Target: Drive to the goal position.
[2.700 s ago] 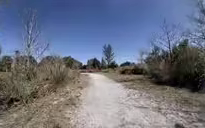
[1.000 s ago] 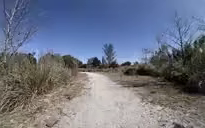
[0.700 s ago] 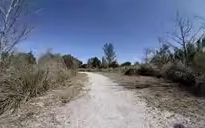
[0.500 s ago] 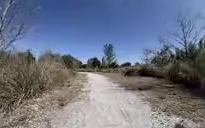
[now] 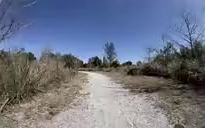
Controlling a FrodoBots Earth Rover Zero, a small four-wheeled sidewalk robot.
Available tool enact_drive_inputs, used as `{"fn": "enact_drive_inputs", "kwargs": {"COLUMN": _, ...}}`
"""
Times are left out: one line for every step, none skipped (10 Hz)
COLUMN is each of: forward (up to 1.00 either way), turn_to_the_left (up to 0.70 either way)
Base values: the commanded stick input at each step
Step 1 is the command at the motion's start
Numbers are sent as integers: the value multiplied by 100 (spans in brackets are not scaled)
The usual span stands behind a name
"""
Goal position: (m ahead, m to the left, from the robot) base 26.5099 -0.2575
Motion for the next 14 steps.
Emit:
{"fn": "enact_drive_inputs", "kwargs": {"forward": 70, "turn_to_the_left": 2}}
{"fn": "enact_drive_inputs", "kwargs": {"forward": 70, "turn_to_the_left": 2}}
{"fn": "enact_drive_inputs", "kwargs": {"forward": 70, "turn_to_the_left": 2}}
{"fn": "enact_drive_inputs", "kwargs": {"forward": 70, "turn_to_the_left": 2}}
{"fn": "enact_drive_inputs", "kwargs": {"forward": 70, "turn_to_the_left": 2}}
{"fn": "enact_drive_inputs", "kwargs": {"forward": 70, "turn_to_the_left": 3}}
{"fn": "enact_drive_inputs", "kwargs": {"forward": 70, "turn_to_the_left": 3}}
{"fn": "enact_drive_inputs", "kwargs": {"forward": 70, "turn_to_the_left": 3}}
{"fn": "enact_drive_inputs", "kwargs": {"forward": 70, "turn_to_the_left": 3}}
{"fn": "enact_drive_inputs", "kwargs": {"forward": 70, "turn_to_the_left": 3}}
{"fn": "enact_drive_inputs", "kwargs": {"forward": 70, "turn_to_the_left": 3}}
{"fn": "enact_drive_inputs", "kwargs": {"forward": 70, "turn_to_the_left": 3}}
{"fn": "enact_drive_inputs", "kwargs": {"forward": 70, "turn_to_the_left": 3}}
{"fn": "enact_drive_inputs", "kwargs": {"forward": 70, "turn_to_the_left": 3}}
